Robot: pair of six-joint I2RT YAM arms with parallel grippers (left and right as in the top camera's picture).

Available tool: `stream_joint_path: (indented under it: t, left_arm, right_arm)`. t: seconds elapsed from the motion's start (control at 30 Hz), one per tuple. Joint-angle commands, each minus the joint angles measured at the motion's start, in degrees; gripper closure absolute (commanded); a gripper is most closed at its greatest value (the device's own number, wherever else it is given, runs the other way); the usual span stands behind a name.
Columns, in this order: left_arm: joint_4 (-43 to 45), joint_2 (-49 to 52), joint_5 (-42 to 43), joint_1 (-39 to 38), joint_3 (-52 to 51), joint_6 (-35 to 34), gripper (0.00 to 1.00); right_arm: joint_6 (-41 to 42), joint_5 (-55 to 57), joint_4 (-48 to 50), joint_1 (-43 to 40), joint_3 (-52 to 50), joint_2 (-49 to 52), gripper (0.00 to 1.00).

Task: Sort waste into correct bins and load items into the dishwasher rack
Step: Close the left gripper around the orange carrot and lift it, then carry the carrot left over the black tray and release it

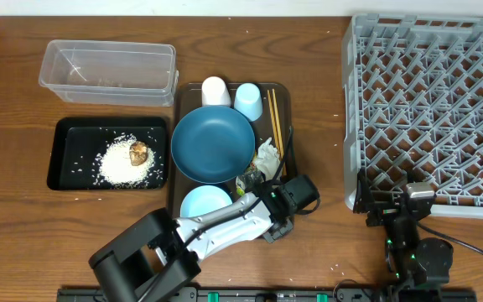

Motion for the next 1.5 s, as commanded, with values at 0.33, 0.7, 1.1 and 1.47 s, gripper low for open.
stream_joint_path:
  t: [0.33,0.7,1.1,1.47]
  left_arm:
    - [-0.7,-5.4,-0.9,0.2,-0.4,-2.7,0.78]
    - [-1.4,-22.1,-2.5,1.5,-0.4,-4.3,0.78]
    - [0.0,-33.0,-5.4,30.9,-0.4,-8.1,0.81]
    - [11.5,-26.2,-4.1,59.9,-0.5,-20.2,0.81]
  right_arm:
    - [-0.3,0.3,-0.2,-0.6,-0.1,0.0,0.01]
    - [-0.3,0.3,-0.2,-0.6,-0.1,0.0,0.01]
    - [-0.3,0.3,-0.2,-0.6,-0.1,0.0,0.01]
    - [-0.3,0.3,-0.2,-0.6,-0.1,0.0,0.01]
